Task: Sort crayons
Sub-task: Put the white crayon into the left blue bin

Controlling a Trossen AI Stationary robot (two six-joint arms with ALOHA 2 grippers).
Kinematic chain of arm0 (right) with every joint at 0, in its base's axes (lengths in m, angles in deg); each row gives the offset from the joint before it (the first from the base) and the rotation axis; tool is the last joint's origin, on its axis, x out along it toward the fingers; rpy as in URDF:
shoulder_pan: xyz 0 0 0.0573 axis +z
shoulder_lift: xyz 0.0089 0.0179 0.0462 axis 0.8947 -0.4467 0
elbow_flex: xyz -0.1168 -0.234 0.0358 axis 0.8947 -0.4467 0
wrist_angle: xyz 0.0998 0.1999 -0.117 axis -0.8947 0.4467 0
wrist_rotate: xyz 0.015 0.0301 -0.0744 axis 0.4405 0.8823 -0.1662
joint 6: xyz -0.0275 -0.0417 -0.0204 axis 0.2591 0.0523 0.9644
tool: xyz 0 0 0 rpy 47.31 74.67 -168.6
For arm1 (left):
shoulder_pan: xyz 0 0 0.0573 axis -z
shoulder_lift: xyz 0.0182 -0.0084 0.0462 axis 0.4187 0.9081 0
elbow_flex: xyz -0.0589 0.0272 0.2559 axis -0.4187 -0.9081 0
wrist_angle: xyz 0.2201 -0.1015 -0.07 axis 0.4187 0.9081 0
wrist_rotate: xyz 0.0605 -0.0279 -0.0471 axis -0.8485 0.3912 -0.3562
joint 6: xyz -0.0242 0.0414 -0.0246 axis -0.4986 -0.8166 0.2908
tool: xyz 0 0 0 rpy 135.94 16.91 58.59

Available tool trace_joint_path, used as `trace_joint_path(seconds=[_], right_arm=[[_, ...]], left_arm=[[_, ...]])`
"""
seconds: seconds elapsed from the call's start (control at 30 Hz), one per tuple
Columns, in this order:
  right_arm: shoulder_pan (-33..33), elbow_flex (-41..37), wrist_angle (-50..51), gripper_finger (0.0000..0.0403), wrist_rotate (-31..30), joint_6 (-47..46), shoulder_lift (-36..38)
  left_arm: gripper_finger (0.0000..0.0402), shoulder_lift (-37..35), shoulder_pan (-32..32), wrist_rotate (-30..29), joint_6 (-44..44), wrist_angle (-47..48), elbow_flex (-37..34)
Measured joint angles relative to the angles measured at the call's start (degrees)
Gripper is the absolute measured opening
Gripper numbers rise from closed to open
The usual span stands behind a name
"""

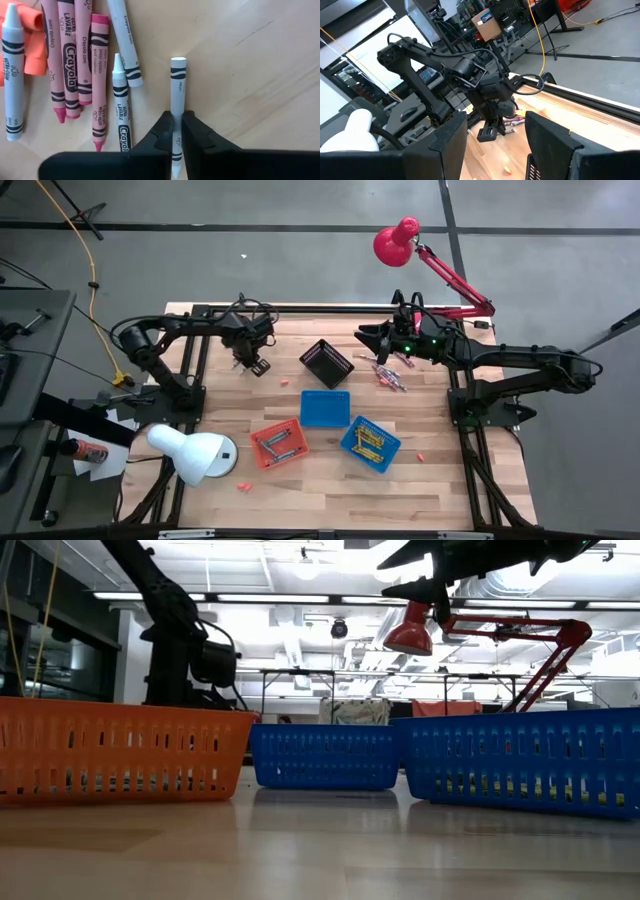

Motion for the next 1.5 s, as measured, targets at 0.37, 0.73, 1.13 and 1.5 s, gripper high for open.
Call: trace_joint_path(seconds=[0.37,0.73,1.13,1.5], right_arm=[[0.0,0.0,0.0,0.0195,0.0,0.0,0.0],[0.0,0.0,0.0,0.0195,4.9,2.0,0.0],[1.6,0.0,-4.0,0.0195,8.3,7.8,0.0],[1.5,0.0,-4.0,0.0195,8.3,8.0,0.0]], left_arm=[[0.0001,-13.3,0.7,9.6,3.7,-4.4,-0.1],[0.0001,-28.4,14.2,13.6,6.3,-44.0,0.0],[0.0,-27.9,26.8,2.8,3.9,-60.2,0.0],[0.0,-27.9,26.9,2.8,4.4,-60.3,0.0]])
